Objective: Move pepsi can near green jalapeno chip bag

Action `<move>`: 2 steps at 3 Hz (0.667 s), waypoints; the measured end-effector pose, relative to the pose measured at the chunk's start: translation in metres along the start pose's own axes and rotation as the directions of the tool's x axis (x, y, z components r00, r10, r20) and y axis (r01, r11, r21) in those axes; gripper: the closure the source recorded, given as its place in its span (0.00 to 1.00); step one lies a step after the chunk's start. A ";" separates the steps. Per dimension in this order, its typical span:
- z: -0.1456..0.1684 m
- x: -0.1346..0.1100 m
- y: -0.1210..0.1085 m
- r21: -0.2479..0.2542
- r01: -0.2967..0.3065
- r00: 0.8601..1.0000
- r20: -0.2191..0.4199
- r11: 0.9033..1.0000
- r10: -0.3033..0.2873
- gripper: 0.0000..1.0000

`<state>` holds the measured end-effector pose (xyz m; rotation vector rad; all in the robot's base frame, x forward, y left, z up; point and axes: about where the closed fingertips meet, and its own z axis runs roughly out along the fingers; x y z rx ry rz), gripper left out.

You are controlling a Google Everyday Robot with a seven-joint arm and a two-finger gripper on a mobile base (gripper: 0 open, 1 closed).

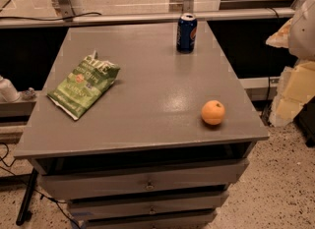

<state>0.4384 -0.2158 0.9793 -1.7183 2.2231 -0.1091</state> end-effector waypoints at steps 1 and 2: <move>0.002 -0.001 -0.005 0.009 -0.004 1.000 0.014 1.000 0.004 0.00; 0.019 -0.010 -0.025 0.037 -0.020 0.997 0.070 0.999 0.017 0.00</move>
Offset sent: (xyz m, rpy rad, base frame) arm 0.0771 0.0121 -0.0298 0.1510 -0.1103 -0.0170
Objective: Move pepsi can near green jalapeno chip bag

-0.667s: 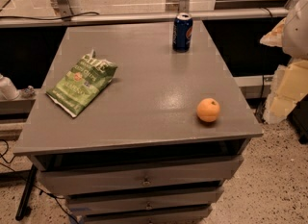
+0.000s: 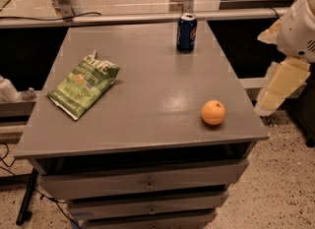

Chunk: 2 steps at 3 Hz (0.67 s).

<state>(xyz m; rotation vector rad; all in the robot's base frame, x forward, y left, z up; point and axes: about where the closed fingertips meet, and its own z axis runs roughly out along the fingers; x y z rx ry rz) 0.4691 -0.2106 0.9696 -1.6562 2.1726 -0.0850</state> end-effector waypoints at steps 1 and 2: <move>0.025 -0.015 -0.038 0.034 -0.043 0.992 0.121 0.999 0.038 0.00; 0.046 -0.031 -0.073 0.066 -0.090 0.970 0.234 0.994 0.072 0.00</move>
Offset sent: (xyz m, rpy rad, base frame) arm 0.1441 0.0222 -0.0157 0.3627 -0.2112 -0.0571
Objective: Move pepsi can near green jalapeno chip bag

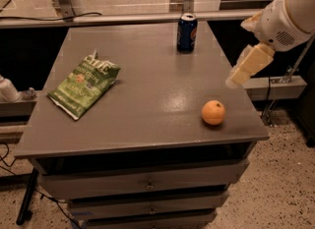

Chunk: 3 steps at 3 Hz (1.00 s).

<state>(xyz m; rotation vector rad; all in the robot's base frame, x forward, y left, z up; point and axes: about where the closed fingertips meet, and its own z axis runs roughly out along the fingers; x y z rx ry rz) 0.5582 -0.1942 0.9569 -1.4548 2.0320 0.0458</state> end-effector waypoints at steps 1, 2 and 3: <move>0.026 -0.007 -0.036 0.020 -0.060 0.991 0.117 0.998 0.058 0.00; 0.057 -0.015 -0.071 -0.002 -0.139 0.960 0.246 0.990 0.135 0.00; 0.084 -0.016 -0.092 -0.066 -0.243 0.904 0.346 0.968 0.251 0.00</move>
Offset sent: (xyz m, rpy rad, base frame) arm 0.1465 0.0043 -0.0241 0.4701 -0.0740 -0.0659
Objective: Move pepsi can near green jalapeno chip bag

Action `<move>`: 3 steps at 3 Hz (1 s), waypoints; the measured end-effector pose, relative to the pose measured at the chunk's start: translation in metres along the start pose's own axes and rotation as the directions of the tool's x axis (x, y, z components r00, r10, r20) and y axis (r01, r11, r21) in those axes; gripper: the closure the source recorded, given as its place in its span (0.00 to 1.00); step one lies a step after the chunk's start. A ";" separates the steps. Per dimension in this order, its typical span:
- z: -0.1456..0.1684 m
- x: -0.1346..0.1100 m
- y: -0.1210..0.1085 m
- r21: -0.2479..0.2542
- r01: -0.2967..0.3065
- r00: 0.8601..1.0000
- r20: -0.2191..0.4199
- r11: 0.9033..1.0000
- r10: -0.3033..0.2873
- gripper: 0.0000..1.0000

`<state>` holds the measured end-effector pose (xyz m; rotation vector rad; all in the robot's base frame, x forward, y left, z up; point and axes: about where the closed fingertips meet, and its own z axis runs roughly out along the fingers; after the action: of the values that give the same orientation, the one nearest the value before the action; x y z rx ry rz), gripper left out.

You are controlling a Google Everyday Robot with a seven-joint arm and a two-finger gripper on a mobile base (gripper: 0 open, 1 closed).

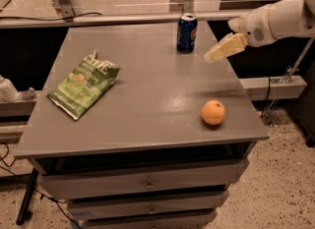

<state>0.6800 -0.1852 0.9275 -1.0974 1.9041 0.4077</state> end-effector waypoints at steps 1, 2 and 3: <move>0.005 0.002 -0.002 -0.009 -0.014 1.000 0.011 1.000 0.014 0.00; 0.011 0.001 0.000 -0.015 -0.012 0.999 0.031 1.000 0.013 0.00; 0.038 -0.006 -0.003 -0.016 -0.005 0.995 0.104 1.000 0.007 0.00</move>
Offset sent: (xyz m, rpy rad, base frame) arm 0.0057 0.0088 -0.0083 0.0615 -0.0232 0.0111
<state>0.7034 -0.1592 0.9116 -1.0610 1.8160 0.4752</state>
